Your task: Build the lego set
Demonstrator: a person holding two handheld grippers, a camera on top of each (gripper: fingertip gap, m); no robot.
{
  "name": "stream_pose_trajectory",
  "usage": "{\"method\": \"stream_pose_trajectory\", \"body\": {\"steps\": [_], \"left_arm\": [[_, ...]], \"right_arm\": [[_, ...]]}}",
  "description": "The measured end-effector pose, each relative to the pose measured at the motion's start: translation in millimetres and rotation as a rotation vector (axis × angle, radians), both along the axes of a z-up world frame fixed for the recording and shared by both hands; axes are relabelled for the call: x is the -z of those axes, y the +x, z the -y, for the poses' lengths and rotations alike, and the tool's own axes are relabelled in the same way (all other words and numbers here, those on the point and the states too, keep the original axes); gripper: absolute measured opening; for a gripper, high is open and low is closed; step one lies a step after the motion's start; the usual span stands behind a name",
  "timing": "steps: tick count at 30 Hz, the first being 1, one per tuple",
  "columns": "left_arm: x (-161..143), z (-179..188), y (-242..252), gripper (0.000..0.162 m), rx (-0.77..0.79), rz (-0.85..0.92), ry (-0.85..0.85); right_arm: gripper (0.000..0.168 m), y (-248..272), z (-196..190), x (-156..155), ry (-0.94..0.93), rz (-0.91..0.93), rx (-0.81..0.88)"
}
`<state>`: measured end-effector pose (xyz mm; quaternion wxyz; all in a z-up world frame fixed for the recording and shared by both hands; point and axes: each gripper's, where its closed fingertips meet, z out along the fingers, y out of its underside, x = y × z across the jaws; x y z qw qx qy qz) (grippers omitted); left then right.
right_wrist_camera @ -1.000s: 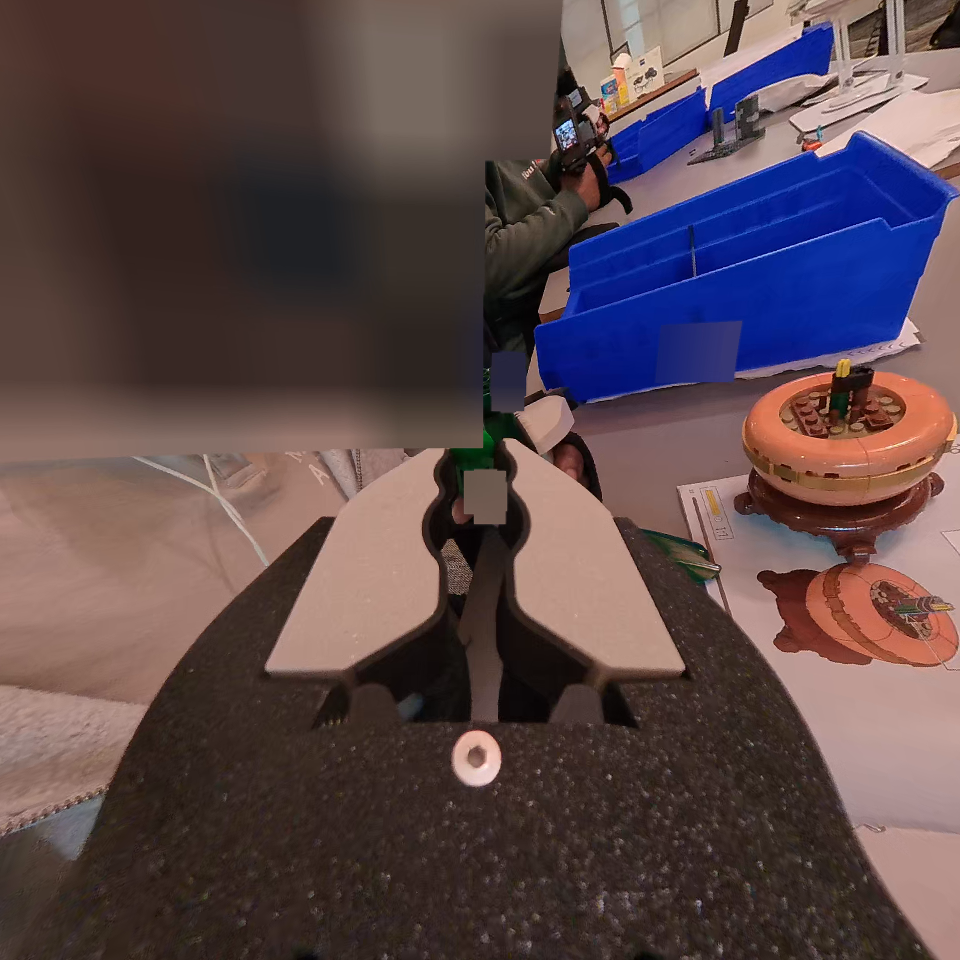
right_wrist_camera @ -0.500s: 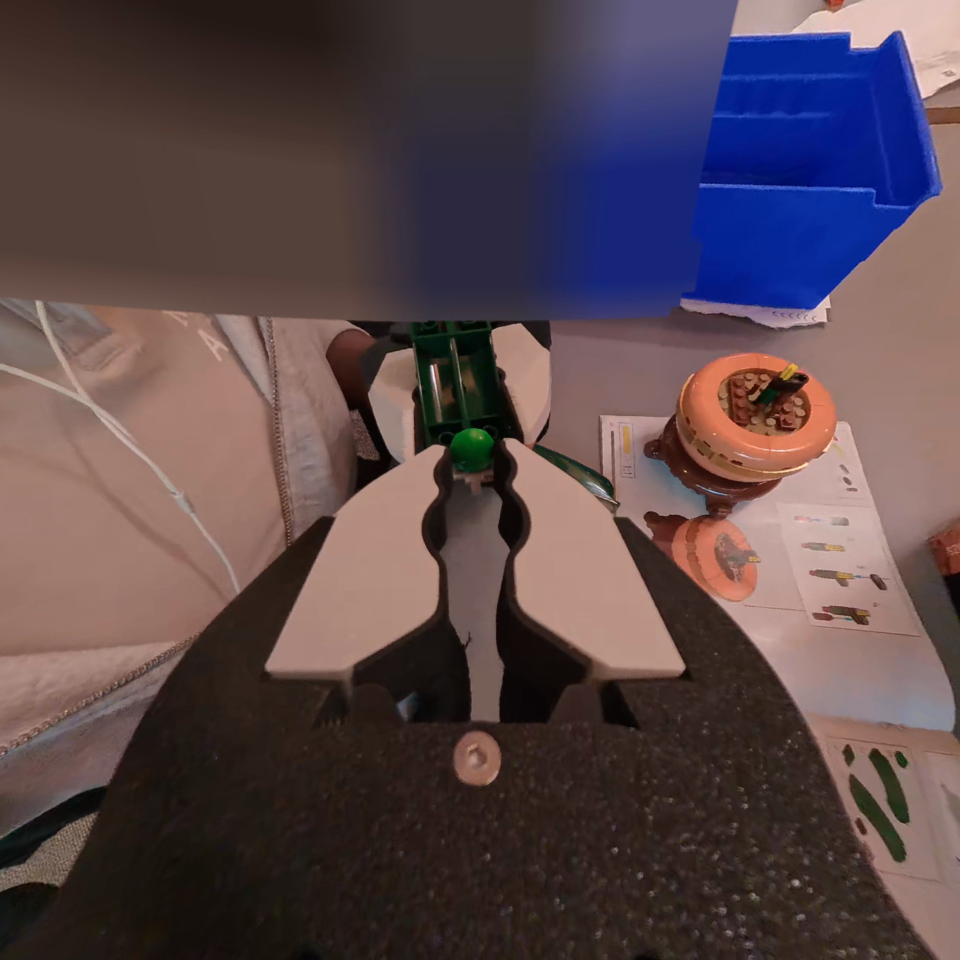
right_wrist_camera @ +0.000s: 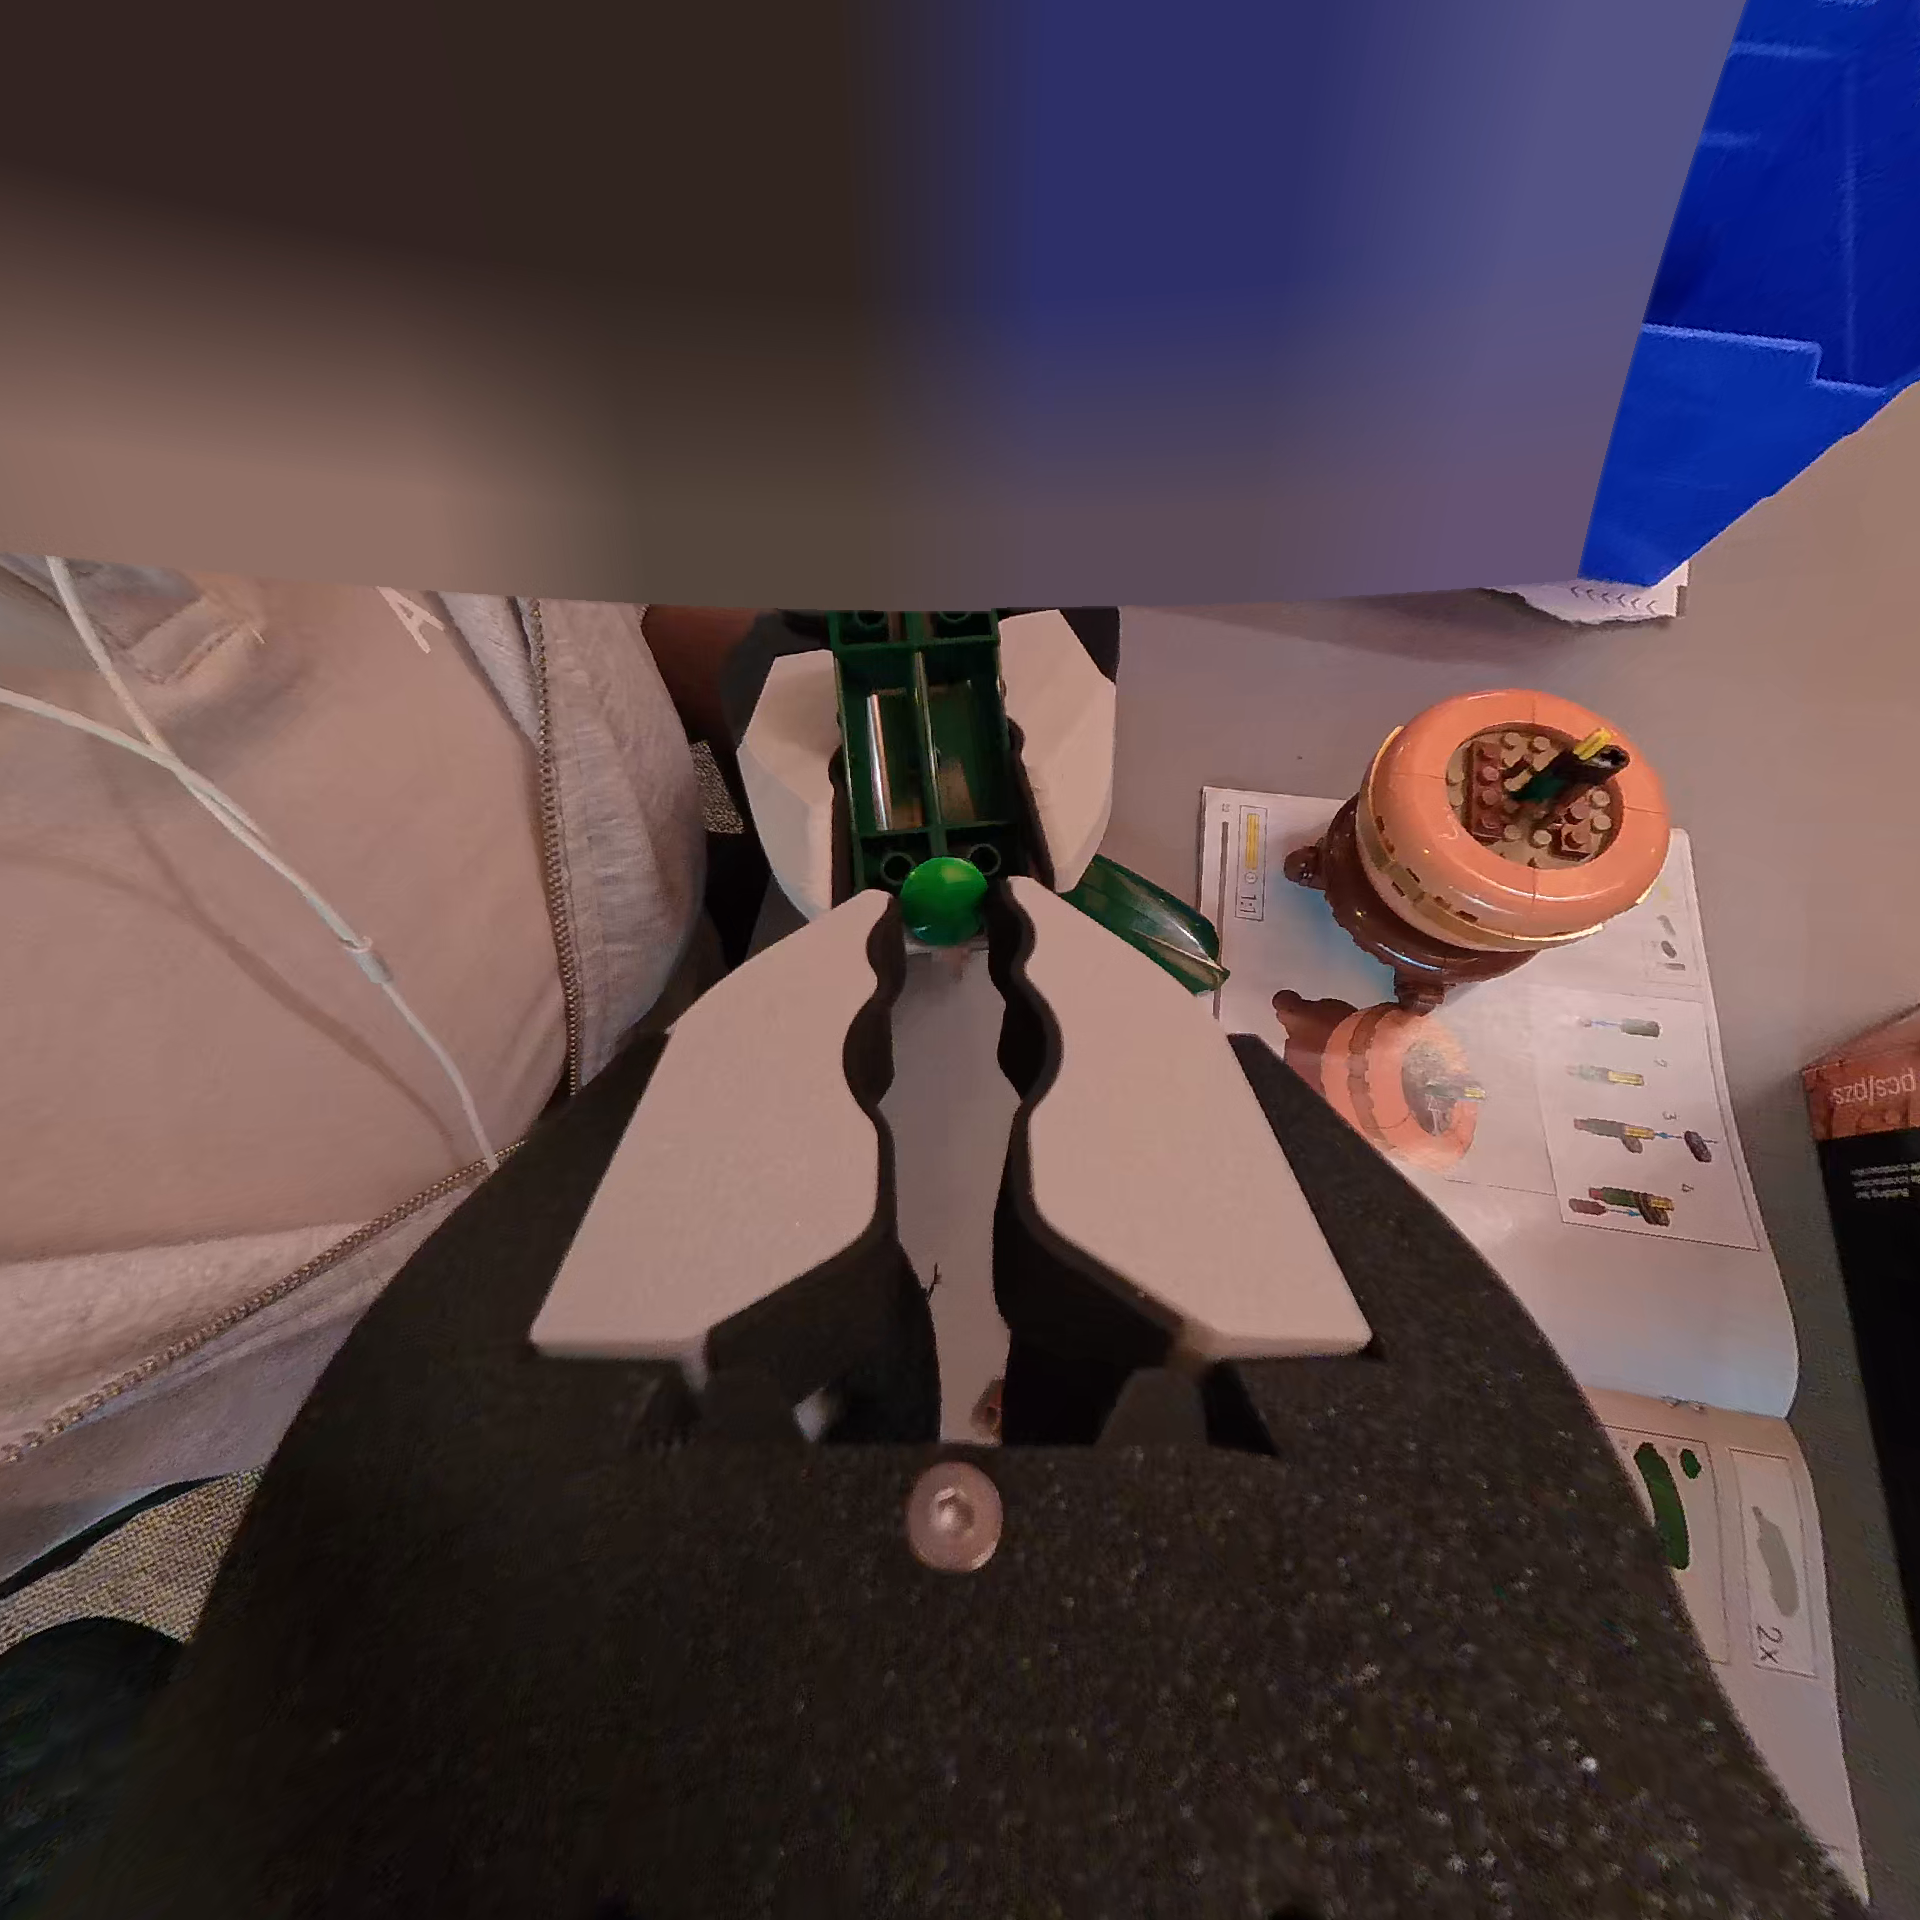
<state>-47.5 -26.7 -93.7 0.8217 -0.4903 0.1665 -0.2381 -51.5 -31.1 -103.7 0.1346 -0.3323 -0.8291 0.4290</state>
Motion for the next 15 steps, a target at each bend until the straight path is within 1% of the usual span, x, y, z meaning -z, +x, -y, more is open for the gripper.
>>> {"method": "stream_pose_trajectory", "body": {"steps": [15], "left_arm": [[-0.3, 0.4, 1.6, 0.035, 0.006, -0.002, 0.000]], "right_arm": [[0.015, 0.3, 0.8, 1.0, 0.014, 0.013, -0.005]]}}
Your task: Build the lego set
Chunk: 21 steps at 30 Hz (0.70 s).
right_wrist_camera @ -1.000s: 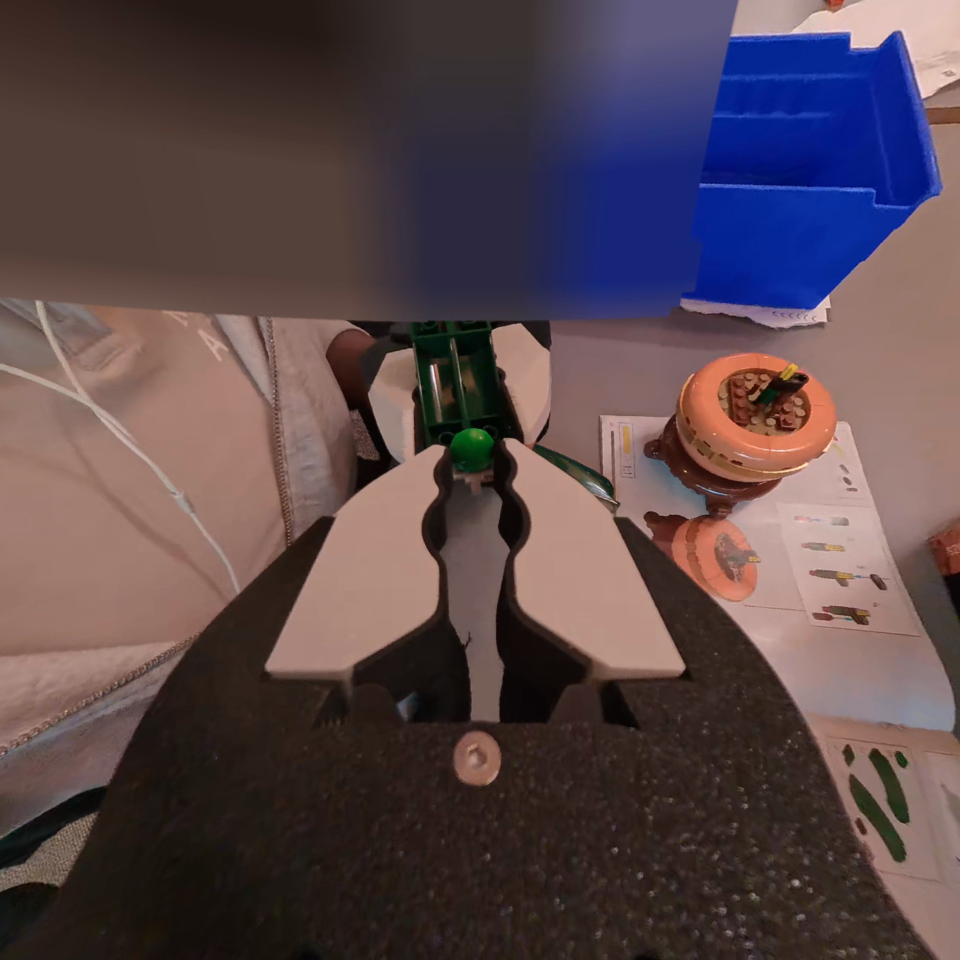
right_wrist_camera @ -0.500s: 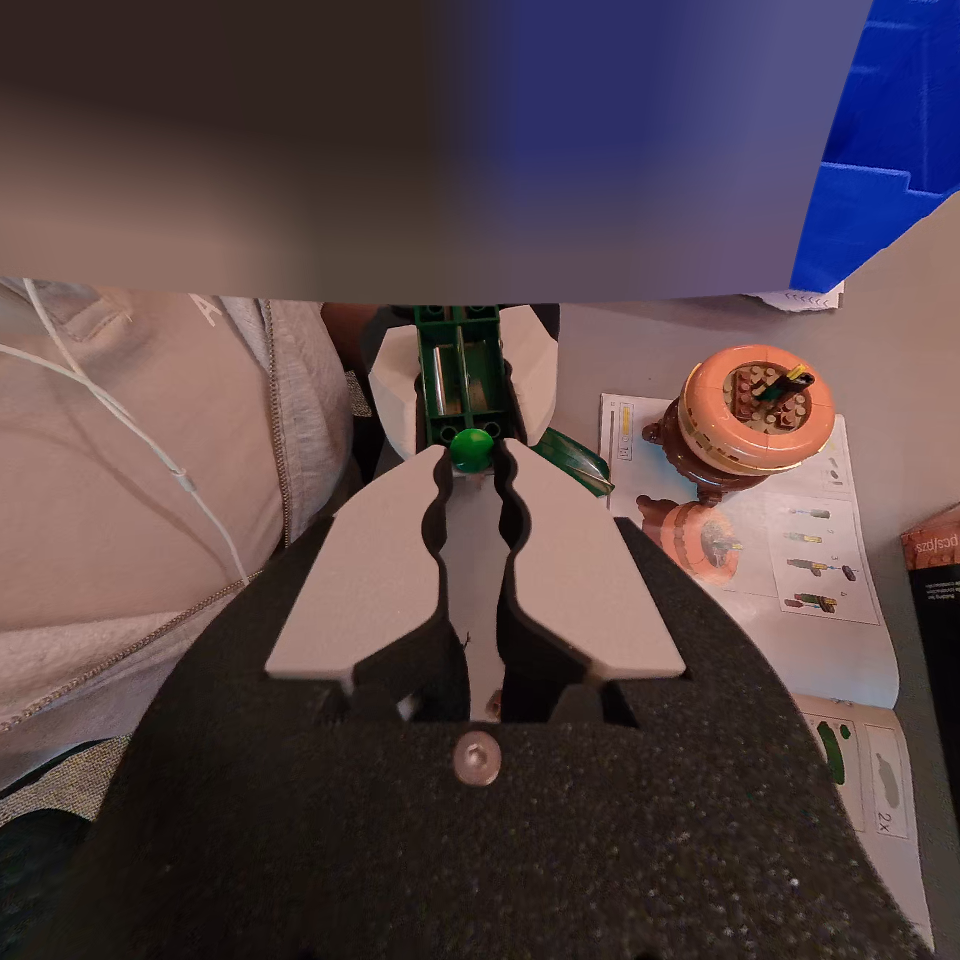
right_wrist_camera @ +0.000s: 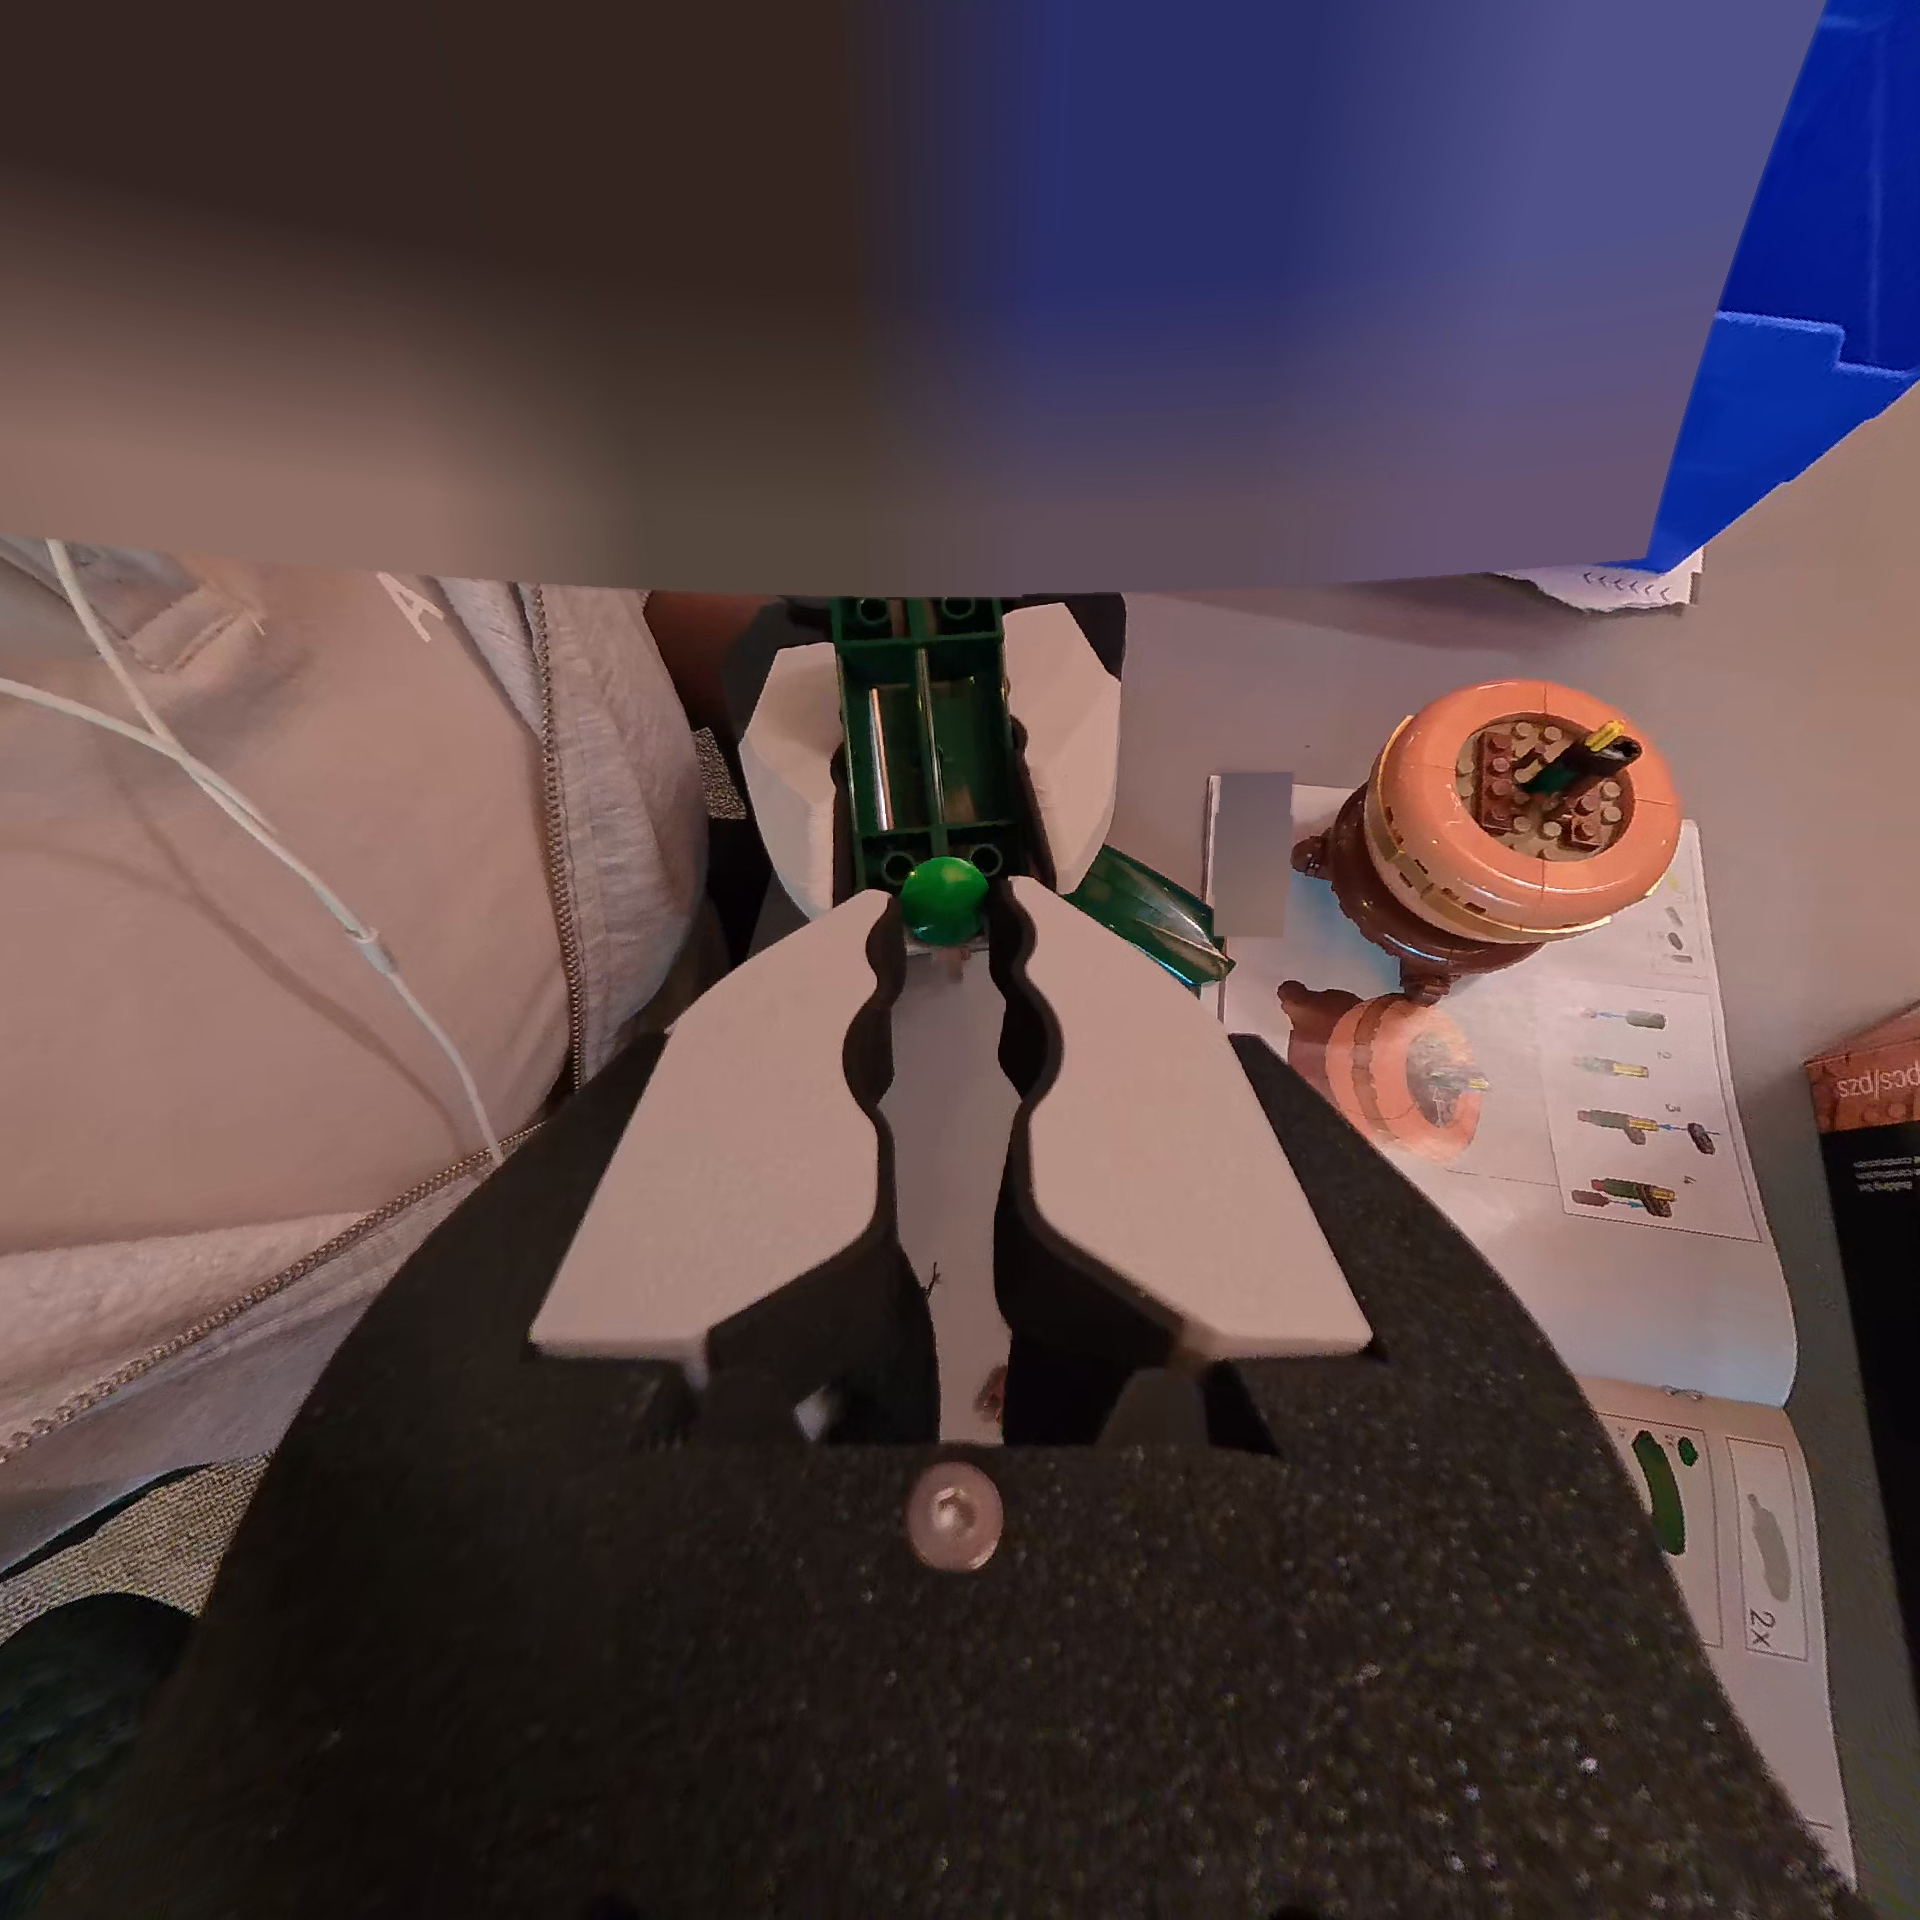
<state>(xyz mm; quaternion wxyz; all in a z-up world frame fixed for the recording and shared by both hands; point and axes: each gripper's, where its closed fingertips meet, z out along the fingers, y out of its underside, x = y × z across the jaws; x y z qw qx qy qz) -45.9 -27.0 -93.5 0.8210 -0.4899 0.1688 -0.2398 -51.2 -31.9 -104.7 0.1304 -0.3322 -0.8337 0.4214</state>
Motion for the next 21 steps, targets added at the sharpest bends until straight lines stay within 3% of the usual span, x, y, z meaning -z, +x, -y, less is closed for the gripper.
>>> {"method": "stream_pose_trajectory", "body": {"steps": [21], "left_arm": [[-1.7, 0.6, 0.0, 0.035, 0.005, 0.015, 0.008]], "right_arm": [[0.017, -2.3, 0.5, 1.3, 0.058, 0.015, 0.016]]}}
